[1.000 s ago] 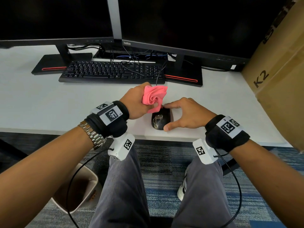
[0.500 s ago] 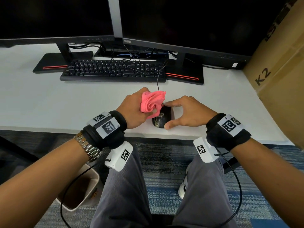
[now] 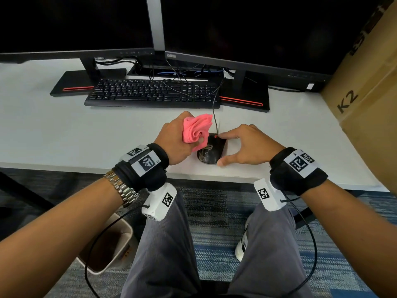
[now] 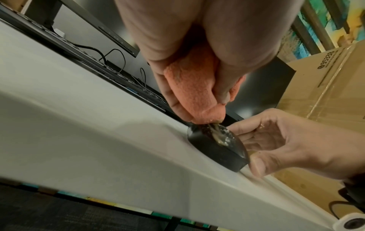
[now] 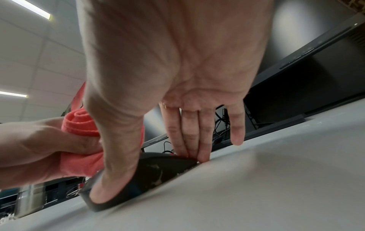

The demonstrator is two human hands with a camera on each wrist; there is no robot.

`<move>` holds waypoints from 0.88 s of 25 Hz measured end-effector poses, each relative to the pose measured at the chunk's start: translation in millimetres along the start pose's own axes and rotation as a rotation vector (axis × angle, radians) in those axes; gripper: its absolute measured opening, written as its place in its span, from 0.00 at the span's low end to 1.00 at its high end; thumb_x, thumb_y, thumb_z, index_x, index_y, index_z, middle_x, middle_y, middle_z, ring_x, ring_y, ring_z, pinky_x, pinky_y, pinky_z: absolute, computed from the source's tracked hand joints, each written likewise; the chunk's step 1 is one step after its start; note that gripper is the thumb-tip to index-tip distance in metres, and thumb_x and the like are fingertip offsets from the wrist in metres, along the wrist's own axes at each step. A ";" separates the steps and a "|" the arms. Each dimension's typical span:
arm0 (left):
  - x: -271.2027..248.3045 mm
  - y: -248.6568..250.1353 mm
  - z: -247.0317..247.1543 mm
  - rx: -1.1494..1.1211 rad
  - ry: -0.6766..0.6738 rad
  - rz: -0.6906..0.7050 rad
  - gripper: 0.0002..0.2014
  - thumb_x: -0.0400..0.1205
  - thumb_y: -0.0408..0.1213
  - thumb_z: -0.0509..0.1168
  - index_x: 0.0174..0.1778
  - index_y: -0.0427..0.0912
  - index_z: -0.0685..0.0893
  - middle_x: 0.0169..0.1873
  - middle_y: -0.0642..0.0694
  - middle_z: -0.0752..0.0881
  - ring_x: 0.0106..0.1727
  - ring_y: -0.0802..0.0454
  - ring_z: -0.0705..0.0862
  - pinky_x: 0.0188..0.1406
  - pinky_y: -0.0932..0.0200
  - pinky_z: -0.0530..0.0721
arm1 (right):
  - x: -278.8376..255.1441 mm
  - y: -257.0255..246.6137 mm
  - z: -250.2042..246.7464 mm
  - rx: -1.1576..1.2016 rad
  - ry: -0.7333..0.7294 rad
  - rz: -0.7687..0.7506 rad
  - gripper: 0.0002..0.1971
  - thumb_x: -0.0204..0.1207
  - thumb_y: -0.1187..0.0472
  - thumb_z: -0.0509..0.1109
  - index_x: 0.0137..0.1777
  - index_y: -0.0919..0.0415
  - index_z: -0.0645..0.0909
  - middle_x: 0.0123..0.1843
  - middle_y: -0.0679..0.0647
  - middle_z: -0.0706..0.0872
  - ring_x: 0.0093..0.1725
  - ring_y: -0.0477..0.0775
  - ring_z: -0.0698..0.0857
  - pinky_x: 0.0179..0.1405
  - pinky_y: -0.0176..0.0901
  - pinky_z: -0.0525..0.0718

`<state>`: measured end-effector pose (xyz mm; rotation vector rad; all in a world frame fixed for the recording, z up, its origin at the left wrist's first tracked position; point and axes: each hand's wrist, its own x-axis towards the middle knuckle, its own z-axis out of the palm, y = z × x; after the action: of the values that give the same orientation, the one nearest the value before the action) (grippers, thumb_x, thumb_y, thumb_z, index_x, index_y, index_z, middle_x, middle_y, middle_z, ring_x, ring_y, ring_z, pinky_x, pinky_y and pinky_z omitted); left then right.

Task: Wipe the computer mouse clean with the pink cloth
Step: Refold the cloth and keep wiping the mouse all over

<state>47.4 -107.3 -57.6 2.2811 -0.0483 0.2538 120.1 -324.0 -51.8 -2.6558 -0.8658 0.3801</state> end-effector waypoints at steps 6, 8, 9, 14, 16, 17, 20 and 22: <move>-2.7 0.0 0.2 0.027 -0.009 0.020 0.15 0.75 0.37 0.74 0.54 0.44 0.77 0.43 0.48 0.86 0.44 0.45 0.85 0.44 0.54 0.83 | -1.0 -5.5 2.4 -0.011 0.005 0.013 0.49 0.60 0.31 0.81 0.80 0.53 0.75 0.79 0.52 0.79 0.80 0.58 0.73 0.79 0.56 0.72; -7.3 -0.4 -0.2 0.031 -0.018 0.034 0.14 0.75 0.37 0.74 0.51 0.47 0.76 0.41 0.50 0.85 0.42 0.47 0.83 0.41 0.57 0.79 | -2.5 -6.5 1.9 -0.009 0.008 0.019 0.49 0.61 0.32 0.81 0.80 0.53 0.75 0.79 0.52 0.79 0.80 0.58 0.74 0.79 0.56 0.73; -9.9 -0.8 -0.5 0.032 -0.021 0.043 0.15 0.75 0.37 0.74 0.51 0.49 0.75 0.40 0.51 0.84 0.41 0.47 0.83 0.41 0.58 0.78 | -3.2 -7.1 1.3 -0.006 0.008 0.022 0.48 0.61 0.33 0.81 0.80 0.53 0.75 0.79 0.52 0.80 0.80 0.58 0.74 0.79 0.57 0.73; -7.2 -4.8 -9.9 0.022 -0.011 0.015 0.14 0.75 0.37 0.74 0.51 0.47 0.76 0.39 0.52 0.83 0.41 0.47 0.83 0.42 0.56 0.81 | -4.8 -10.7 0.9 -0.002 0.012 0.031 0.47 0.62 0.33 0.81 0.80 0.53 0.75 0.79 0.52 0.79 0.80 0.57 0.74 0.79 0.56 0.73; -3.3 -5.8 -11.2 0.030 0.004 0.001 0.14 0.75 0.38 0.74 0.51 0.47 0.76 0.39 0.52 0.83 0.41 0.47 0.83 0.42 0.57 0.81 | -4.4 -10.5 1.5 -0.001 0.019 0.039 0.48 0.61 0.33 0.81 0.80 0.53 0.75 0.79 0.52 0.79 0.80 0.57 0.74 0.79 0.56 0.73; -3.1 -5.6 -10.0 0.033 -0.002 0.003 0.14 0.75 0.38 0.74 0.51 0.47 0.76 0.39 0.52 0.83 0.42 0.47 0.83 0.43 0.56 0.81 | -4.7 -10.9 1.1 -0.003 0.020 0.039 0.48 0.61 0.33 0.81 0.80 0.53 0.75 0.79 0.52 0.79 0.80 0.57 0.74 0.79 0.56 0.73; -7.0 -5.8 -5.7 0.037 -0.022 0.022 0.15 0.75 0.37 0.74 0.50 0.49 0.75 0.38 0.53 0.83 0.40 0.49 0.83 0.40 0.59 0.80 | -4.2 -12.6 -0.2 -0.004 0.006 0.038 0.47 0.61 0.34 0.82 0.80 0.54 0.76 0.78 0.52 0.80 0.79 0.57 0.74 0.78 0.55 0.74; -11.7 -6.1 -5.5 0.042 -0.030 0.037 0.15 0.75 0.37 0.74 0.49 0.50 0.75 0.38 0.53 0.84 0.38 0.53 0.82 0.37 0.64 0.76 | -3.0 -13.1 -1.4 -0.009 -0.002 0.039 0.47 0.61 0.35 0.82 0.79 0.54 0.76 0.77 0.53 0.81 0.78 0.58 0.75 0.77 0.55 0.74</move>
<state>35.8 -99.7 -60.9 2.3277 -0.1022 0.2417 111.3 -316.2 -45.1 -2.6846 -0.8187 0.3888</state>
